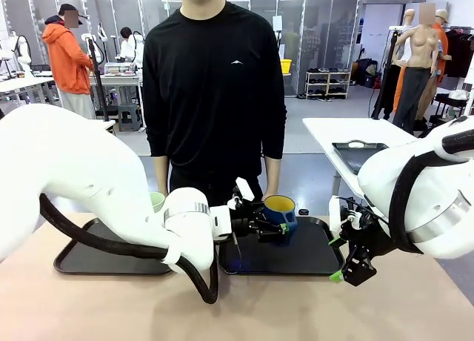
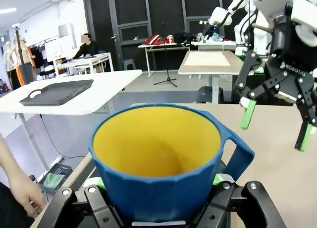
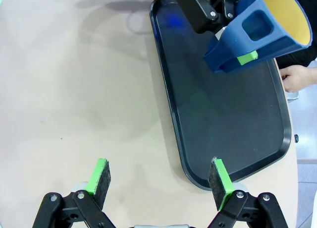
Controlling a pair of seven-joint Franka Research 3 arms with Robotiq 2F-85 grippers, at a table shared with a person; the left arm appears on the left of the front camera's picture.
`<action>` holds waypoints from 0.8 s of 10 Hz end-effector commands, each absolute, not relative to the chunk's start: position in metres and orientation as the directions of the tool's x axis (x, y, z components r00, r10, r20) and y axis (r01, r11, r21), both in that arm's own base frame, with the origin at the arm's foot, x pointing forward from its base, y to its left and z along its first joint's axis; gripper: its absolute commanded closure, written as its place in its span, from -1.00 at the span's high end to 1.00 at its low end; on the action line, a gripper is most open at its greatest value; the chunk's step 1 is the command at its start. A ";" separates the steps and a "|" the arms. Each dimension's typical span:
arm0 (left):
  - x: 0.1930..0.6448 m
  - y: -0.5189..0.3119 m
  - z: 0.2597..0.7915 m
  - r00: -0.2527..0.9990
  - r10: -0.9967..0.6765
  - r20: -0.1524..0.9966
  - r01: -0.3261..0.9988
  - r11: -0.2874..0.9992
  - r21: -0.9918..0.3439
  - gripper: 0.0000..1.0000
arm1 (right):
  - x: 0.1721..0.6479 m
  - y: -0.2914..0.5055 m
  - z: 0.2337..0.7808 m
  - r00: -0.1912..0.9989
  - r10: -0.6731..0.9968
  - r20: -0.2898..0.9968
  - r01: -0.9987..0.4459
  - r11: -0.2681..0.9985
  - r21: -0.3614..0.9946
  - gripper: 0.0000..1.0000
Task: Sort and store the cups by type.
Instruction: Pick up the Handle plastic cup and place it into the empty Flat Tray.
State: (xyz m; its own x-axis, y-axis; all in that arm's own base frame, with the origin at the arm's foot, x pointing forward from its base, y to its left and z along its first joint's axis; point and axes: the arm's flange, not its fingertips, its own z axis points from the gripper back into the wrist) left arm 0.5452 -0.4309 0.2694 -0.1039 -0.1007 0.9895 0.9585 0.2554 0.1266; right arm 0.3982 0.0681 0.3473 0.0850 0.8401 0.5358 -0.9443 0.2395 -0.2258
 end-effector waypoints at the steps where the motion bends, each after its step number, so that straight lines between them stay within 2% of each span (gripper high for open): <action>1: 0.534 -0.431 0.252 -0.129 -0.106 0.986 0.943 0.295 0.155 0.48 | 0.399 0.067 0.347 0.076 0.841 0.536 -0.946 0.231 -0.229 1.00; 8: 0.547 -0.400 0.223 -0.072 -0.086 0.994 0.938 0.332 0.097 0.48 | 0.399 0.067 0.347 0.076 0.841 0.536 -0.946 0.231 -0.229 1.00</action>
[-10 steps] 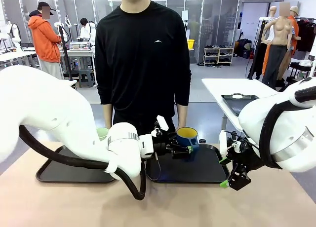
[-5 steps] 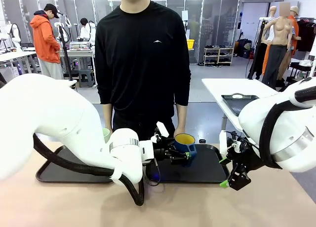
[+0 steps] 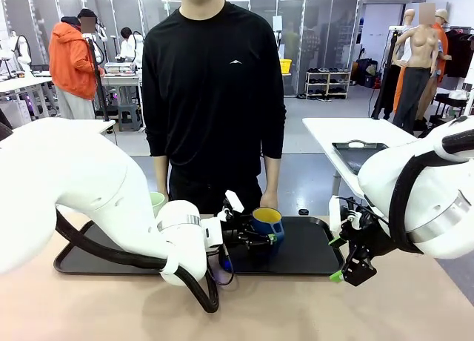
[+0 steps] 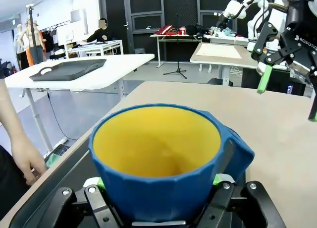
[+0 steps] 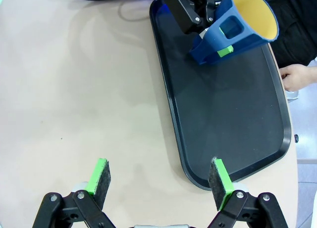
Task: Sort and store the cups by type.
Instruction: Pick up the Handle plastic cup and place it into the empty Flat Tray.
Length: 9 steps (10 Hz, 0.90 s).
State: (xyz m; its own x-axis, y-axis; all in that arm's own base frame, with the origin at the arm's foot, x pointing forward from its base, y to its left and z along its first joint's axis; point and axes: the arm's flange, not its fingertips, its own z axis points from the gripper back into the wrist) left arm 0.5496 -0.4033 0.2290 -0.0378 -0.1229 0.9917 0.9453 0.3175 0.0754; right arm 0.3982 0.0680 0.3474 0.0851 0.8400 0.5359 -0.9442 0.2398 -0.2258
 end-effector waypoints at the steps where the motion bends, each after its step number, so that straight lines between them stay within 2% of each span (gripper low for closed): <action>1: 0.547 -0.398 0.221 -0.069 -0.077 0.995 0.941 0.326 0.090 0.48 | 0.399 0.067 0.347 0.076 0.841 0.536 -0.946 0.231 -0.229 1.00; 7: 0.550 -0.396 0.205 -0.044 -0.090 0.995 0.932 0.355 0.073 0.48 | 0.399 0.067 0.347 0.076 0.841 0.536 -0.946 0.231 -0.229 1.00; 8: 0.549 -0.396 0.203 -0.041 -0.086 0.995 0.933 0.353 0.069 0.52 | 0.399 0.067 0.347 0.076 0.841 0.536 -0.946 0.231 -0.229 1.00; 9: 0.548 -0.395 0.201 -0.036 -0.081 0.996 0.935 0.350 0.062 0.69 | 0.399 0.067 0.347 0.076 0.841 0.536 -0.946 0.231 -0.229 1.00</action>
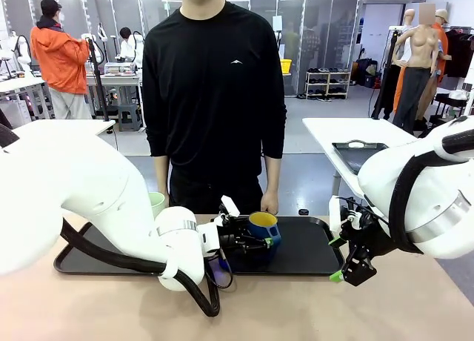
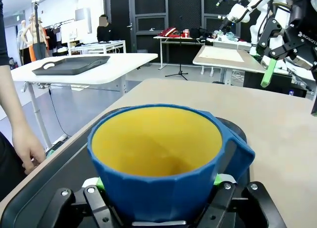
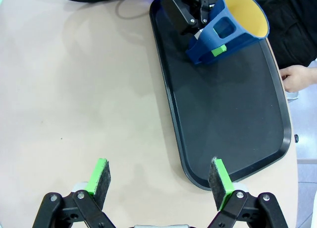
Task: Sort and store the cups by type.
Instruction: Pick up the Handle plastic cup and place it into the empty Flat Tray.
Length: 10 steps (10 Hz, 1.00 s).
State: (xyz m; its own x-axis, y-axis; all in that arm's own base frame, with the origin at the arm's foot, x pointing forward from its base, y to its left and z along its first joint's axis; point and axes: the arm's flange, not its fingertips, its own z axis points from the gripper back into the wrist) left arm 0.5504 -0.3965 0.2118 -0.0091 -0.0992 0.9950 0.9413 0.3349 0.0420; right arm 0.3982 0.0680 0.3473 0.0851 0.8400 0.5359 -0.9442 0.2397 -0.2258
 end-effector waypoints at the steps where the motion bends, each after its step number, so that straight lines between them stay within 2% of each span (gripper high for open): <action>1: 0.547 -0.394 0.200 -0.031 -0.083 0.996 0.934 0.353 0.059 0.89 | 0.399 0.067 0.347 0.076 0.841 0.536 -0.946 0.231 -0.229 1.00; 2: 0.547 -0.392 0.197 -0.025 -0.082 0.996 0.933 0.357 0.053 1.00 | 0.399 0.067 0.347 0.076 0.841 0.536 -0.946 0.231 -0.229 1.00; 10: 0.528 -0.360 0.199 -0.028 -0.103 0.994 0.899 0.432 0.070 1.00 | 0.399 0.067 0.347 0.076 0.841 0.536 -0.946 0.231 -0.229 1.00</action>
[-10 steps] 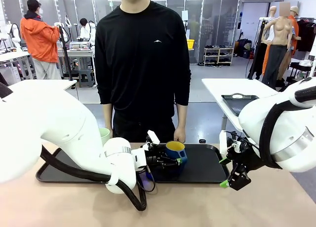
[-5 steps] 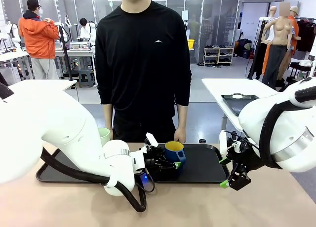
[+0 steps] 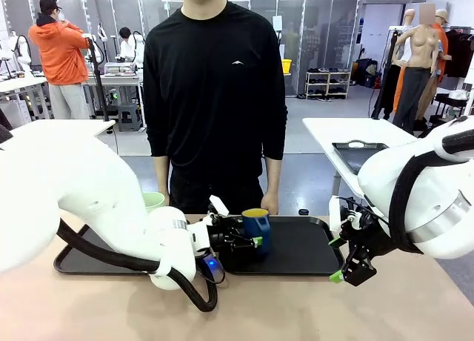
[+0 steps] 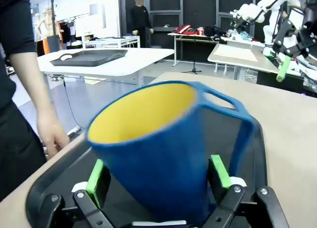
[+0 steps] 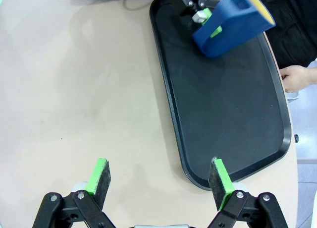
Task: Sort and store the cups by type.
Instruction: Pick up the Handle plastic cup and place it into the empty Flat Tray.
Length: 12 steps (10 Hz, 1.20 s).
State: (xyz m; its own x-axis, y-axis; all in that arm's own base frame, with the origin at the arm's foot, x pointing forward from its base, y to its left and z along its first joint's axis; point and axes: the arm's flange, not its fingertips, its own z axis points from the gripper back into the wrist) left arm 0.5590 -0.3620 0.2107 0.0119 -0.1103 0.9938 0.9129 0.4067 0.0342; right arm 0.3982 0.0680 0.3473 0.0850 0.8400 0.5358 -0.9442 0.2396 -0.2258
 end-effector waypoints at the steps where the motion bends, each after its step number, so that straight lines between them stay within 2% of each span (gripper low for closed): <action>1: 0.524 -0.357 0.199 -0.022 -0.099 0.995 0.901 0.429 0.062 1.00 | 0.399 0.067 0.347 0.076 0.841 0.536 -0.946 0.231 -0.229 1.00; 7: 0.497 -0.355 0.194 -0.035 -0.103 0.994 0.929 0.363 0.071 1.00 | 0.399 0.067 0.347 0.076 0.841 0.536 -0.946 0.231 -0.229 1.00; 12: 0.482 -0.344 0.191 -0.041 -0.108 0.993 0.909 0.409 0.081 1.00 | 0.399 0.067 0.347 0.076 0.841 0.536 -0.946 0.231 -0.229 1.00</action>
State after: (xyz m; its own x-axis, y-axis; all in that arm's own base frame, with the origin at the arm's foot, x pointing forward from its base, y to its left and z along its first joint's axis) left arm 0.5287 -0.3380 0.2101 0.0183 -0.1175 0.9929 0.9231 0.3836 0.0284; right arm 0.3982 0.0681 0.3473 0.0850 0.8400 0.5358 -0.9443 0.2395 -0.2258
